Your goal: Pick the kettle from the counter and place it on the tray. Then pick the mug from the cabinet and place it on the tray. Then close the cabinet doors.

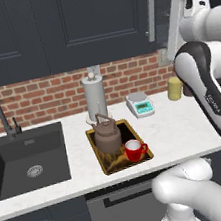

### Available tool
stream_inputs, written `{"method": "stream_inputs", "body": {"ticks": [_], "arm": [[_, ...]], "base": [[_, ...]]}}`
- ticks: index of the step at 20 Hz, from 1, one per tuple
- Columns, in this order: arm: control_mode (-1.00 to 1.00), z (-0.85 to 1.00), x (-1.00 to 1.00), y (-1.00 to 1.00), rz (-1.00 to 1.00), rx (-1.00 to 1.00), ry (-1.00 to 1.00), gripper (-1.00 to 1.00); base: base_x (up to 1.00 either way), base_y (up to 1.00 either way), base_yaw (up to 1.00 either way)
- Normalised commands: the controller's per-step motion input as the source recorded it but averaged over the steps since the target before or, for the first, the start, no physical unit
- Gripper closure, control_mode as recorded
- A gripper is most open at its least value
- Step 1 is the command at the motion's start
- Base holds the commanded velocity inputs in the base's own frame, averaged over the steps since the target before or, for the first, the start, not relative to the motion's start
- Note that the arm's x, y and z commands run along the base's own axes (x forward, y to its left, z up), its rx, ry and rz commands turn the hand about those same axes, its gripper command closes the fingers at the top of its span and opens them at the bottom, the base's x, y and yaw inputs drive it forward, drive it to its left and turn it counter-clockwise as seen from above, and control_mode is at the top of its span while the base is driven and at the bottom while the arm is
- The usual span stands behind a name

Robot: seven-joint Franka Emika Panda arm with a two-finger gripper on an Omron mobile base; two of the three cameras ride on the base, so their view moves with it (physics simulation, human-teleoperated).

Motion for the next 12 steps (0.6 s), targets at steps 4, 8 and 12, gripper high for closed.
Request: {"method": "stream_inputs", "body": {"ticks": [4,8,12], "arm": [[-1.0,0.19,-0.66,-0.14,-0.32,0.4,0.21,-1.0],[-1.0,0.0,-0.66,-0.33,-0.41,0.47,0.17,-1.0],[-1.0,-0.02,-0.46,-0.38,-0.37,0.55,0.17,-1.0]], "base": [[0.0,0.0,0.0],[0.0,0.0,0.0],[0.0,0.0,0.0]]}}
